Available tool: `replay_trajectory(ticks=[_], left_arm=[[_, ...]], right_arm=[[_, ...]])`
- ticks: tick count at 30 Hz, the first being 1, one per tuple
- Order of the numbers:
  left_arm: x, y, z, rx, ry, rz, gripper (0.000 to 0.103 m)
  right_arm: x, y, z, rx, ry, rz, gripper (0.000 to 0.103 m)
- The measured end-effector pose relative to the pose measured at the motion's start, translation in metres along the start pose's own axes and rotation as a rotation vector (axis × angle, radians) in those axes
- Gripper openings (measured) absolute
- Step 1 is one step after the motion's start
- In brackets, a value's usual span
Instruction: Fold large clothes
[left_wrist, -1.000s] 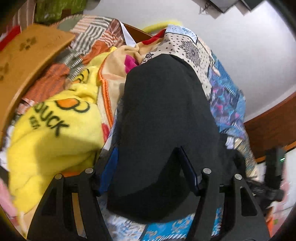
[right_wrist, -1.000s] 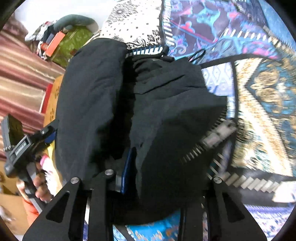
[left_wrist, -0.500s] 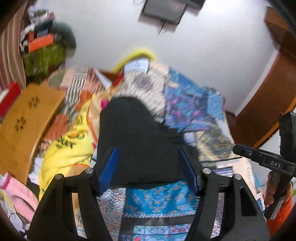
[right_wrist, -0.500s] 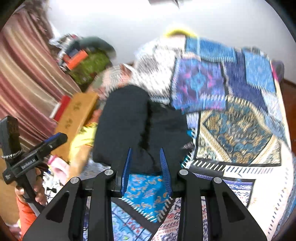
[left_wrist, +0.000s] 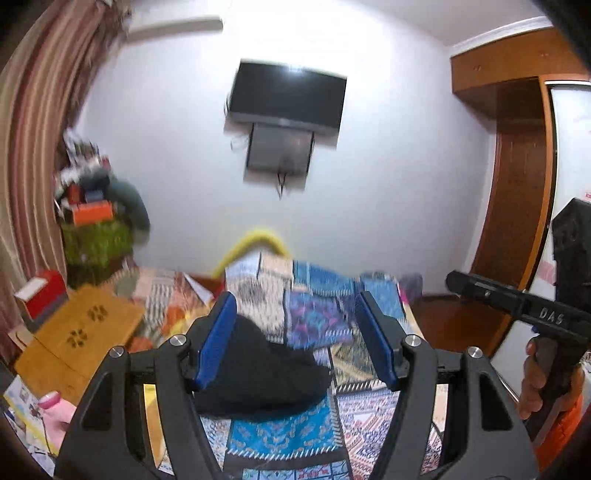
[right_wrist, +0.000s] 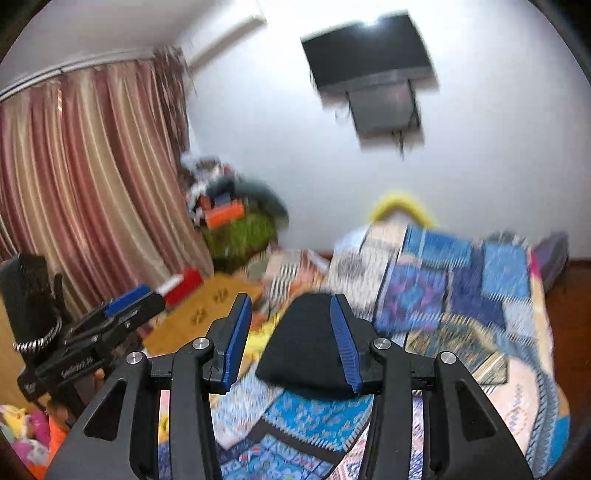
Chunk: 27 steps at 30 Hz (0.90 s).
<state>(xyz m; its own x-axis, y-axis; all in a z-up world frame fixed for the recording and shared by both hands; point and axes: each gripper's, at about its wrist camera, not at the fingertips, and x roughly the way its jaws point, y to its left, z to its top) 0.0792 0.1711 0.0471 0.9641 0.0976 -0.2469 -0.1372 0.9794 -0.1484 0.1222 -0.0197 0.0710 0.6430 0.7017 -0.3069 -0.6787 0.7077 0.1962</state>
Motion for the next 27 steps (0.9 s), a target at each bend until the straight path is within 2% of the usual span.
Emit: replay_trajectory(ticks=[4,6,8,11,12,14,17,27], left_arm=[[-0.039,-0.016,0.0,0.015,-0.12,0.067,0.069],[-0.056,-0.022,-0.004,0.008,-0.175,0.105,0.076],[-0.066,-0.028,-0.008,0.02,-0.205,0.13,0.079],[-0.083,-0.037,-0.015,0.048,-0.243,0.173,0.094],[-0.087,-0.039,-0.017,0.051,-0.253,0.183,0.097],[-0.092,-0.04,-0.02,0.053,-0.253,0.191,0.102],[-0.092,-0.039,-0.023,0.043,-0.229,0.188,0.103],[-0.097,-0.036,-0.034,0.017,-0.184,0.179,0.103]], right_arm=[[-0.042,0.02,0.0,-0.047,-0.129,-0.022,0.041],[-0.052,0.026,-0.003,-0.058,-0.161,-0.034,0.044],[-0.055,0.031,-0.008,-0.07,-0.178,-0.045,0.054],[-0.059,0.041,-0.015,-0.094,-0.201,-0.09,0.068],[-0.06,0.042,-0.017,-0.102,-0.205,-0.106,0.075],[-0.06,0.046,-0.02,-0.12,-0.213,-0.138,0.092],[-0.06,0.051,-0.021,-0.136,-0.226,-0.165,0.102],[-0.058,0.051,-0.028,-0.133,-0.19,-0.17,0.103]])
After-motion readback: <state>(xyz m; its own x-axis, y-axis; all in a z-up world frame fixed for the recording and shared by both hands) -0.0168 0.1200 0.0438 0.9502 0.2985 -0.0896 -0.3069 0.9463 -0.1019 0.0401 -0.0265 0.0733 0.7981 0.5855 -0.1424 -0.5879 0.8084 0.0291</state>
